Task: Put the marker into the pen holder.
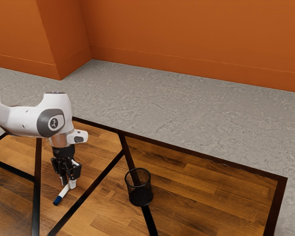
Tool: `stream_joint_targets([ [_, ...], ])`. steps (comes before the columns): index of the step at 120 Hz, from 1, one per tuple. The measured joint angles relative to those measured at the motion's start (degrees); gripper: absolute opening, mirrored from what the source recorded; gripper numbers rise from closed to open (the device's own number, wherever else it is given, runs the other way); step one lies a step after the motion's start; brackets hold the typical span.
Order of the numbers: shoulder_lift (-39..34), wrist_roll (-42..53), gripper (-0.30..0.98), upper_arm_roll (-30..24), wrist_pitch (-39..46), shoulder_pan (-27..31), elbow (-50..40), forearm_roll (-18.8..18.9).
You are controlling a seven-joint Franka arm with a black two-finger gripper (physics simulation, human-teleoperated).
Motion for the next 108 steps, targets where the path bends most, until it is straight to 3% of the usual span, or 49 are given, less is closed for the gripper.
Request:
stream_joint_targets([
  [108, -0.6, -4.4, -0.09, -0.3, 2.1, 0.1, -0.5, 1.0],
])
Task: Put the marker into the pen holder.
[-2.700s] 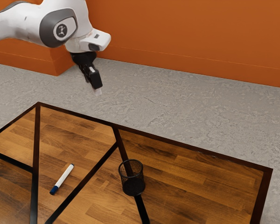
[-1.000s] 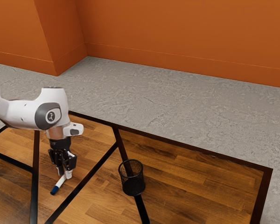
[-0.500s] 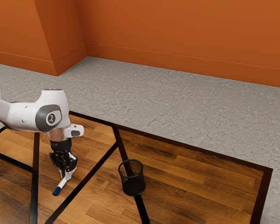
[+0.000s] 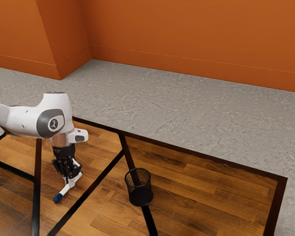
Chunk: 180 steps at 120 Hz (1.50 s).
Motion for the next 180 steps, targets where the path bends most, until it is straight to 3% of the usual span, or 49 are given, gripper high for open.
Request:
stream_joint_targets([
  [13, -1.0, -0.4, -0.1, -0.8, 1.3, 0.0, -0.5, 0.0],
  [36, -2.9, 1.2, -0.1, -4.4, 8.7, 0.2, -2.4, -3.3],
  [68, -6.0, 10.6, -0.1, -6.4, 17.6, 0.4, -2.8, -13.3],
  [96, -12.0, 21.2, -0.1, -11.8, 23.9, 0.2, -5.5, -20.5],
  [104, -13.1, 23.9, -0.1, -13.4, 26.3, -0.2, -6.3, -24.1],
  [121, -15.6, 31.2, -0.1, -16.9, 30.8, -1.2, -6.8, -38.2],
  [142, -18.3, 40.1, -0.1, -19.8, 33.7, -1.1, -6.8, -50.1],
  [180, -19.3, 53.2, -0.11, -23.5, 35.6, -3.1, -8.2, -59.7],
])
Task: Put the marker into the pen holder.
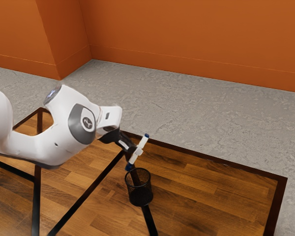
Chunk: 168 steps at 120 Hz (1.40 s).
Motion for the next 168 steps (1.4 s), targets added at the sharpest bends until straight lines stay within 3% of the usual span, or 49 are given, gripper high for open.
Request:
stream_joint_targets([
  [32, -1.0, 9.0, -0.1, -1.6, 0.6, -0.9, 0.0, -6.6],
  [50, -0.4, 14.6, -0.1, -2.1, 0.9, -0.8, -0.6, -15.6],
  [73, 0.9, 20.7, -0.1, -3.2, 1.3, -1.0, -1.9, -21.4],
  [92, 1.4, 28.2, -0.1, -3.3, 1.1, -0.6, -1.9, -36.3],
  [114, 1.1, 35.8, -0.1, -3.1, 0.8, 0.3, -1.7, -42.0],
  [134, 0.2, 41.0, 0.24, -2.9, 0.7, 0.2, -0.6, -42.7],
  [138, 0.1, 41.5, 0.3, -2.9, 0.9, 0.0, 0.0, -40.7],
  [142, 0.1, 41.1, 0.36, -3.0, 1.1, -0.4, 0.3, -35.8],
  [168, 2.3, 28.8, 0.57, -2.4, -1.5, -0.1, 5.9, 9.1],
])
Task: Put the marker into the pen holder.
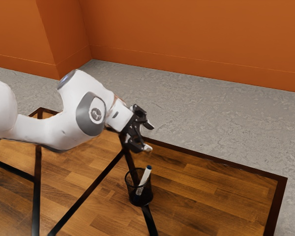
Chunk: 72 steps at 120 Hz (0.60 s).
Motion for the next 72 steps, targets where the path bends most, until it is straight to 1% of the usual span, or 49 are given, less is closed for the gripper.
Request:
stream_joint_targets([
  [6, 1.4, -4.5, 0.59, 0.5, -3.7, -0.1, 4.8, 11.5],
  [13, 3.1, -9.3, 0.61, 0.8, -8.7, -0.1, 9.9, 22.0],
  [21, 4.1, -14.4, 0.63, 0.9, -14.8, -0.1, 13.9, 30.6],
  [28, 4.4, -18.3, 0.65, 1.0, -20.5, 0.2, 17.2, 36.5],
  [38, 5.6, -23.2, 0.66, 0.9, -28.9, 0.3, 22.5, 43.3],
  [44, 7.2, -25.4, 0.66, 0.9, -33.3, 0.2, 25.7, 46.2],
  [56, 8.8, -29.2, 0.67, 0.8, -40.1, 1.2, 28.4, 50.4],
  [72, 8.2, -33.4, 0.68, 0.3, -46.4, 0.7, 30.0, 53.5],
])
